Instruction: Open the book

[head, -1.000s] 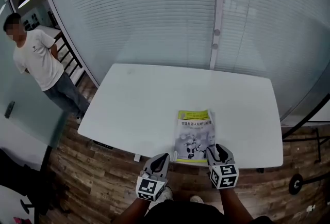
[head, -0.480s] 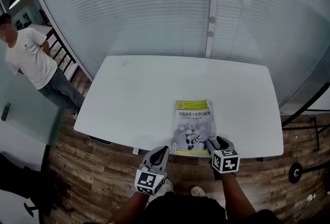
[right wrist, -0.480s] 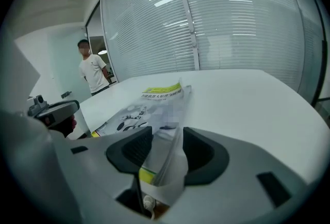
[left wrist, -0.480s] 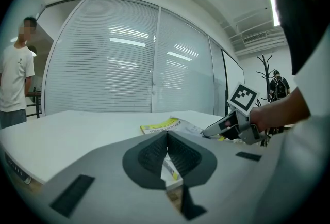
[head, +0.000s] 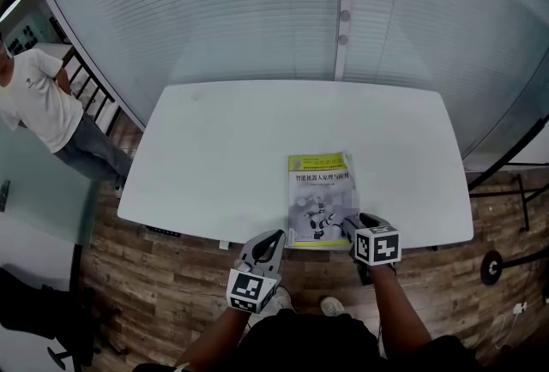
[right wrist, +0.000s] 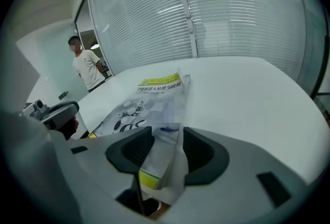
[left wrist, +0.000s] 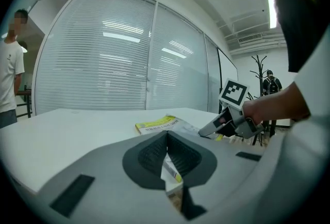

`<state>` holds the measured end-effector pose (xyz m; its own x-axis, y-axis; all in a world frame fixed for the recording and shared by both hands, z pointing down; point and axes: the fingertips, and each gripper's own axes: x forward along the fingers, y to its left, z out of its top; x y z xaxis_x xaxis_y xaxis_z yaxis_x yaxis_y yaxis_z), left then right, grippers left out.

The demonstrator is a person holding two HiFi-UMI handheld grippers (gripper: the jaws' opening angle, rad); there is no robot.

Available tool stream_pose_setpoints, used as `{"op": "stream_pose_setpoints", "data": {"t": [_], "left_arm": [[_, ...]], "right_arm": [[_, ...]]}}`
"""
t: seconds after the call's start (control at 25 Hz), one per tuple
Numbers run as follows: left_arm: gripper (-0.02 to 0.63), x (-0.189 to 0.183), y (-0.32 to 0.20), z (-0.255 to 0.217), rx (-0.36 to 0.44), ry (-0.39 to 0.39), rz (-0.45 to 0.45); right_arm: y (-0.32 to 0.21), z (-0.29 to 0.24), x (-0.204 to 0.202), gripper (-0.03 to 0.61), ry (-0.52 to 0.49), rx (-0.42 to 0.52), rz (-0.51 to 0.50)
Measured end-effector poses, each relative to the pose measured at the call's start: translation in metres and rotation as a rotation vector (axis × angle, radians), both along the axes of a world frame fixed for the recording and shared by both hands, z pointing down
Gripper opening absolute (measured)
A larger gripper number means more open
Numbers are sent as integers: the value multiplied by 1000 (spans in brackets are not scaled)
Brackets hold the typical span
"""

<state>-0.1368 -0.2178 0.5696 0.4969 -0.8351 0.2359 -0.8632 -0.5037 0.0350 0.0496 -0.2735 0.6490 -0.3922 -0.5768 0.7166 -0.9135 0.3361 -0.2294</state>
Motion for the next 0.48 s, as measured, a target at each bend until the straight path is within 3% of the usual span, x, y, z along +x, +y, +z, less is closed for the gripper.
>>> {"op": "stream_pose_setpoints", "data": {"t": [0.48], "left_arm": [[14, 3, -11, -8, 21, 15, 72]], "right_arm": [[2, 4, -2, 163, -79, -88, 62]]}}
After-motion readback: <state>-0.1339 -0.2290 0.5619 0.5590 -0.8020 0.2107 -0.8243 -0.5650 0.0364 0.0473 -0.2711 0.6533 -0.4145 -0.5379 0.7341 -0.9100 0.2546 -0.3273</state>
